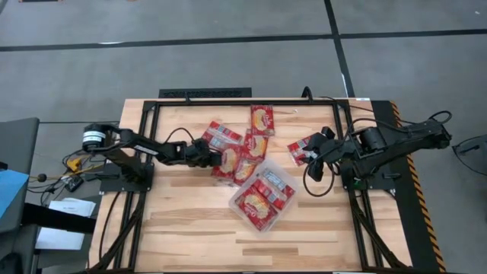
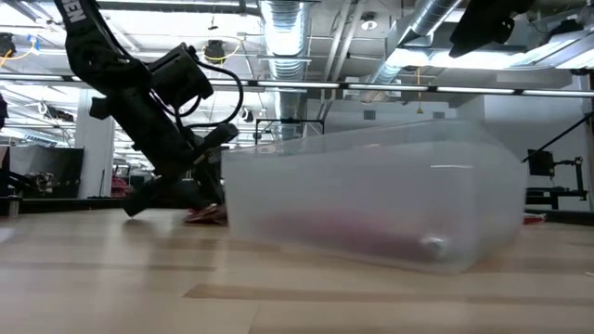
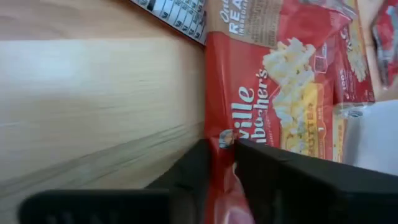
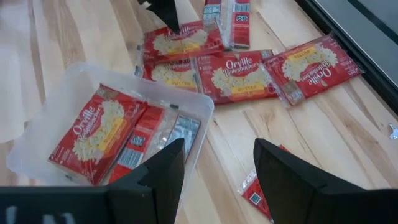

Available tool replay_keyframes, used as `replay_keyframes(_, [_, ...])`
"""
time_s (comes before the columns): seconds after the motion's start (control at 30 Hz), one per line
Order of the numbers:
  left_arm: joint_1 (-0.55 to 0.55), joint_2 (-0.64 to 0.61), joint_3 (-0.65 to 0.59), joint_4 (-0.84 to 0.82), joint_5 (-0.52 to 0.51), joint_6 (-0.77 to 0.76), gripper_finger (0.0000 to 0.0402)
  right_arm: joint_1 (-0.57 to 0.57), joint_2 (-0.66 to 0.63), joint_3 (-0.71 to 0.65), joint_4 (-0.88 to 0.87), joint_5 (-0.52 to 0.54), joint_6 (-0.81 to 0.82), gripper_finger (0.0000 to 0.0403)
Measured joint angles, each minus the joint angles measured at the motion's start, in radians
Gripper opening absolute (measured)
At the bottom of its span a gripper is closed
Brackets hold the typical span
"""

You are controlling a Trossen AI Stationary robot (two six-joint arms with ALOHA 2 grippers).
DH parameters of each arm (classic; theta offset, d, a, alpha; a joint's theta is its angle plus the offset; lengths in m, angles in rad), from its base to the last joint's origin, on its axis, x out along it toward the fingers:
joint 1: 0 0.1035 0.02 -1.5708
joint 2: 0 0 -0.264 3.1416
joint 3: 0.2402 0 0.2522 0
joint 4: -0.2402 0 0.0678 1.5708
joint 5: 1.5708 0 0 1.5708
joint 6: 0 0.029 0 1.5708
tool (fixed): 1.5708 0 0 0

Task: Sort popcorn bags into baskets
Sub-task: Put the red popcorn bag into the transparent bin

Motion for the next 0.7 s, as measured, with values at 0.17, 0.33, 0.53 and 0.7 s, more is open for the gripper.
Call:
replay_keyframes(0.17, [0.000, 0.002, -0.001, 0.012, 0.013, 0.019, 0.0009, 0.000, 0.000, 0.000, 0.001, 0.000, 0.000, 0.0201])
replay_keyframes(0.33, [-0.004, -0.049, -0.004, -0.001, 0.055, -0.091, 0.0001, 0.000, 0.000, 0.000, 0.006, 0.000, 0.000, 0.0187])
replay_keyframes(0.53, [-0.061, -0.210, 0.034, -0.105, -0.006, -0.238, 0.0000, 0.000, 0.000, 0.000, 0.038, -0.006, 0.000, 0.0173])
replay_keyframes(0.7, [-0.165, -0.342, 0.116, -0.312, -0.138, -0.335, 0.0000, 0.000, 0.000, 0.000, 0.040, -0.007, 0.000, 0.0164])
